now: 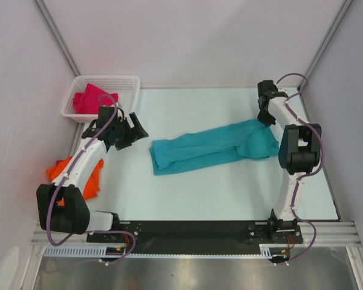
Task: Fold and stack the t-shirts
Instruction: Fold the other side of the tshirt into a rectangle, then rotate the tshirt 90 degrees
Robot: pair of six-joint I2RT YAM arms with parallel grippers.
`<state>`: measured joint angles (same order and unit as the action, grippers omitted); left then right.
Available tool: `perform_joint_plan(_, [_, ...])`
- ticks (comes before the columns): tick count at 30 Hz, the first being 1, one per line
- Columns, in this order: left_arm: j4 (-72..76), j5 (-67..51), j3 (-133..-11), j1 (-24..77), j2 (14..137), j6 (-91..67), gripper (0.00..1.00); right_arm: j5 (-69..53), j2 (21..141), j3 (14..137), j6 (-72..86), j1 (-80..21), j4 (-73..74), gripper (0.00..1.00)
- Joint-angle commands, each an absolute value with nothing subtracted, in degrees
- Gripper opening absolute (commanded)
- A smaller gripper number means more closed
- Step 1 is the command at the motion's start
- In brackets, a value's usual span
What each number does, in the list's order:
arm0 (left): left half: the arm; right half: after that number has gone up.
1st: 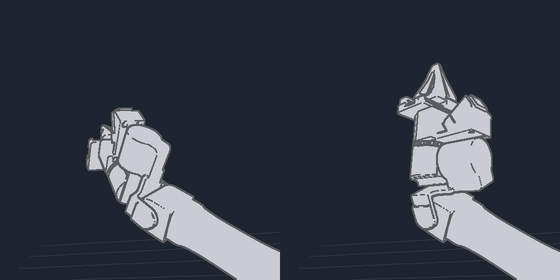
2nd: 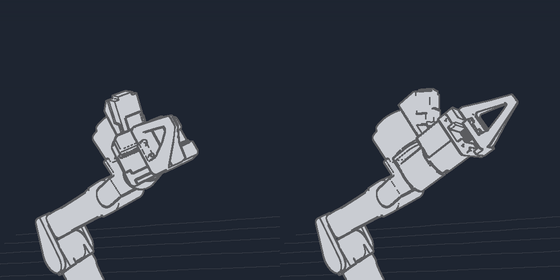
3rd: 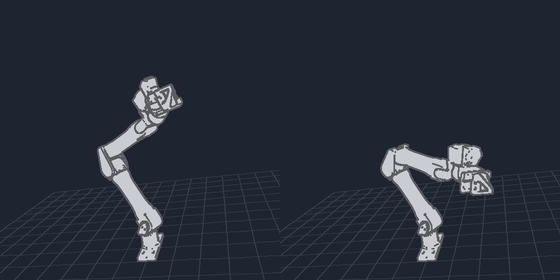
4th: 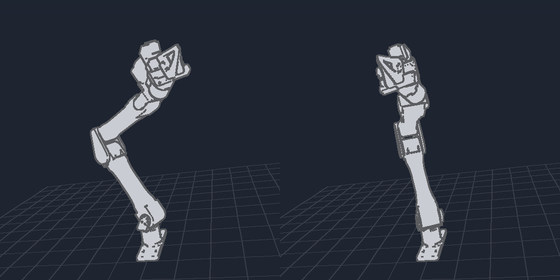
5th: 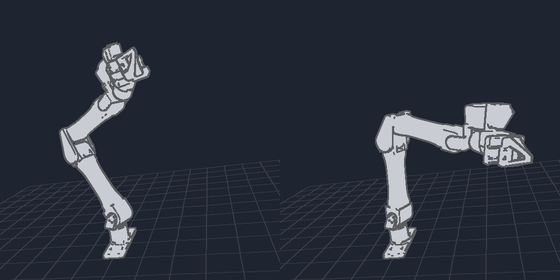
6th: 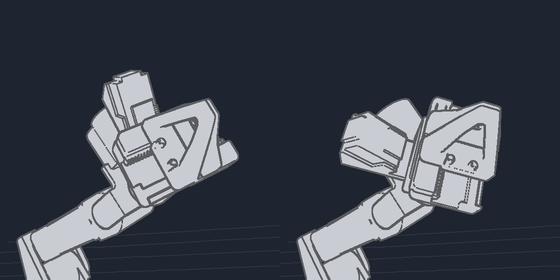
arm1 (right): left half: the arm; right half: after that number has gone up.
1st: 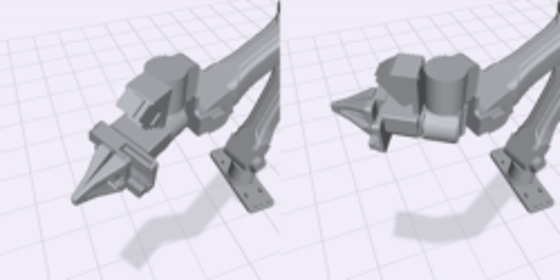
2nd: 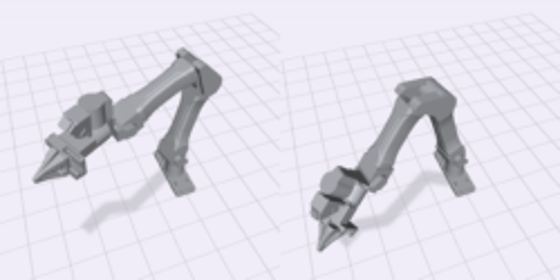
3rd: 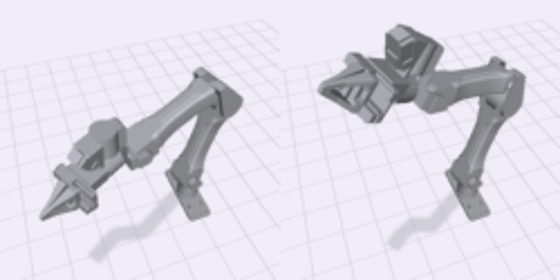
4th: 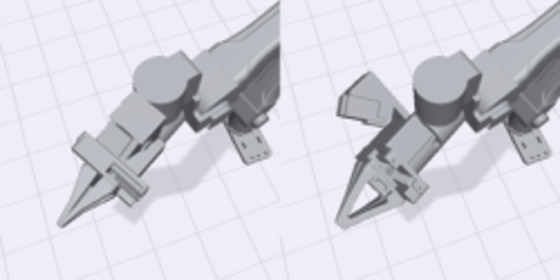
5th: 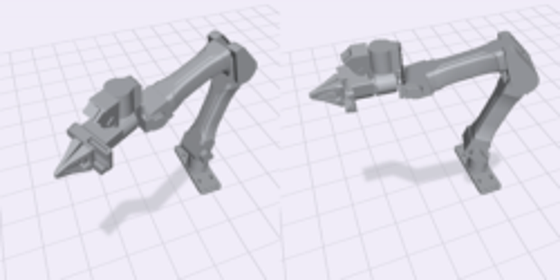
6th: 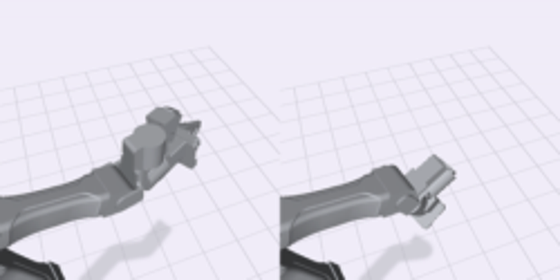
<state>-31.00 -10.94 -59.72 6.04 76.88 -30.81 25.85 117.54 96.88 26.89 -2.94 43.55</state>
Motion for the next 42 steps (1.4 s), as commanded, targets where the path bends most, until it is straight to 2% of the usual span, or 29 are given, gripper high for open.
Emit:
perform_joint_plan(1, [-29.8, -12.1, -60.0, 5.2, 76.6, -29.1, 0.90, 29.4, 120.5, 102.3, 26.8, -2.9, 45.9, 0.00])
perform_joint_plan(9, [-29.8, -12.7, -59.2, 3.6, 76.2, -28.7, 0.90, 33.3, 124.9, 110.2, 26.7, -2.7, 48.6, 0.00])
perform_joint_plan(22, [-29.4, -13.0, -58.9, 2.8, 76.7, -28.3, 0.90, 35.8, 125.1, 111.9, 26.0, -3.2, 47.9, 0.00])
perform_joint_plan(36, [-29.4, -13.7, -58.7, 1.5, 77.0, -27.8, 0.90, 35.1, 131.7, 118.0, 25.6, -3.1, 50.7, 0.00])
perform_joint_plan(39, [-29.3, -14.0, -58.9, 1.4, 77.3, -27.7, 0.90, 33.7, 131.7, 117.9, 25.5, -3.2, 51.2, 0.19])
perform_joint_plan(40, [-29.4, -14.1, -58.9, 1.4, 77.3, -27.6, 0.90, 33.3, 131.7, 117.7, 25.5, -3.3, 51.2, 0.34])
perform_joint_plan(42, [-29.3, -14.1, -58.8, 1.4, 77.4, -27.7, 0.90, 33.4, 131.3, 117.7, 25.3, -3.4, 51.2, 0.43])
